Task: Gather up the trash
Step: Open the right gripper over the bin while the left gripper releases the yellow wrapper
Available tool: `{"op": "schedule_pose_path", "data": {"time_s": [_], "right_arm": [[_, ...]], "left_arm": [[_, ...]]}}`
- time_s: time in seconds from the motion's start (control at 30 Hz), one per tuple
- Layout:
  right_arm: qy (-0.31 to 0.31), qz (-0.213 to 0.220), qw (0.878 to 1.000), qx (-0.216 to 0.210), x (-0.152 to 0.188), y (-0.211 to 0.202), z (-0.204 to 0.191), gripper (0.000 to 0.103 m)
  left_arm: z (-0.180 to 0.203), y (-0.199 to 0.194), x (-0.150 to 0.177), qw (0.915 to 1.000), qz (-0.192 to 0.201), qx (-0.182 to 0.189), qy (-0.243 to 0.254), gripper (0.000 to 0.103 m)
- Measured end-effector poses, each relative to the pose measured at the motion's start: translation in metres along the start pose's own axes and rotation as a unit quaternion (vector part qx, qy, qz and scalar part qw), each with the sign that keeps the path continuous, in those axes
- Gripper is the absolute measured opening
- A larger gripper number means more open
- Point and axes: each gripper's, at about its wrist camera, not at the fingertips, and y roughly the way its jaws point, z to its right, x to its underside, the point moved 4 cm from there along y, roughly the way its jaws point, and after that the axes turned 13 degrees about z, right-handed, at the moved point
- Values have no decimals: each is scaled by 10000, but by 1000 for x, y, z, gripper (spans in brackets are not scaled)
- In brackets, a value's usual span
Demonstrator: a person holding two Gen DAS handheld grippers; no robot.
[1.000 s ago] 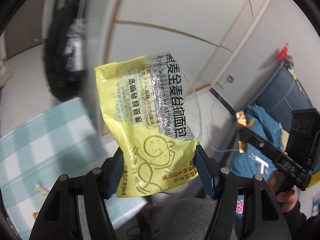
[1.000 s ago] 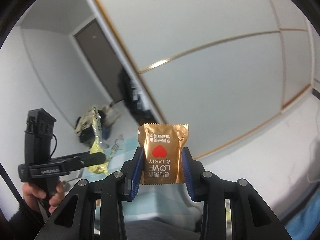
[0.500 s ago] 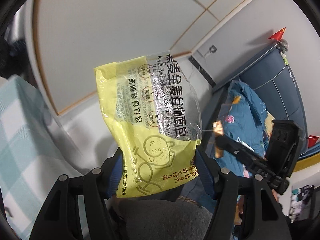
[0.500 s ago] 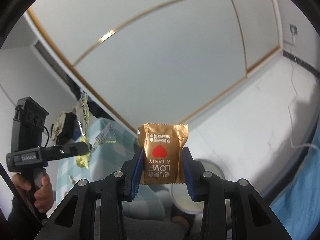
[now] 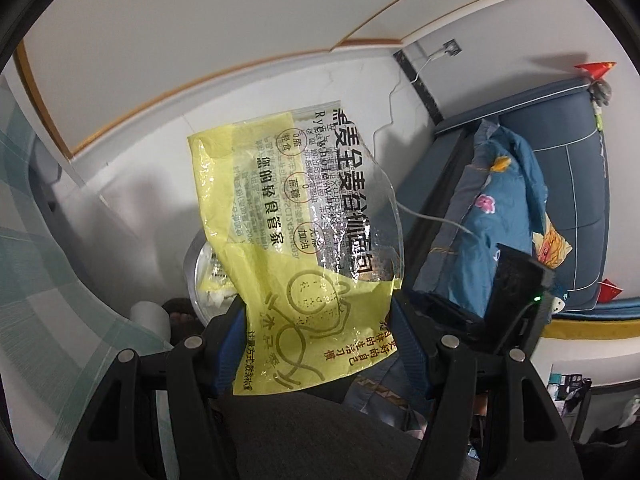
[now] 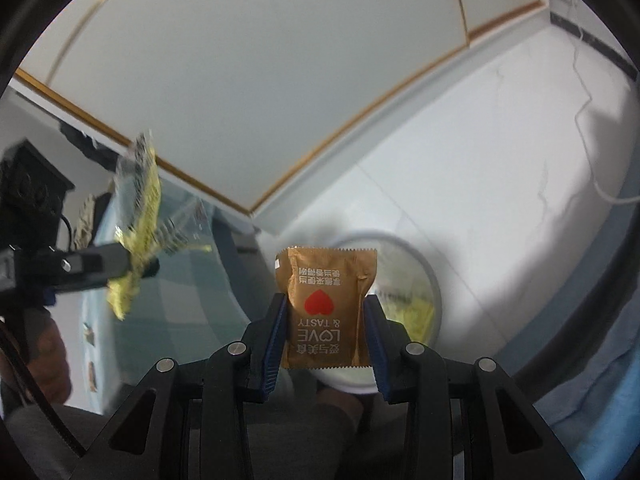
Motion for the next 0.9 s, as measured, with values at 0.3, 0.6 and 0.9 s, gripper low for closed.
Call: {"op": "schedule_pose_path", "data": {"time_s": [0.3, 0.6, 0.9], "right_arm": [[-99, -577, 9982, 102, 26, 43, 13, 39], [-307, -778, 9963, 200, 29, 42, 12, 59], [-153, -381, 9982, 439, 16, 11, 17, 67]], "left_arm": [[-22, 32, 15, 9982, -428, -147, -381, 63], [-33, 47, 18, 9964, -533, -280, -593, 63], [-37, 75, 26, 9934, -847, -499, -590, 63]]}}
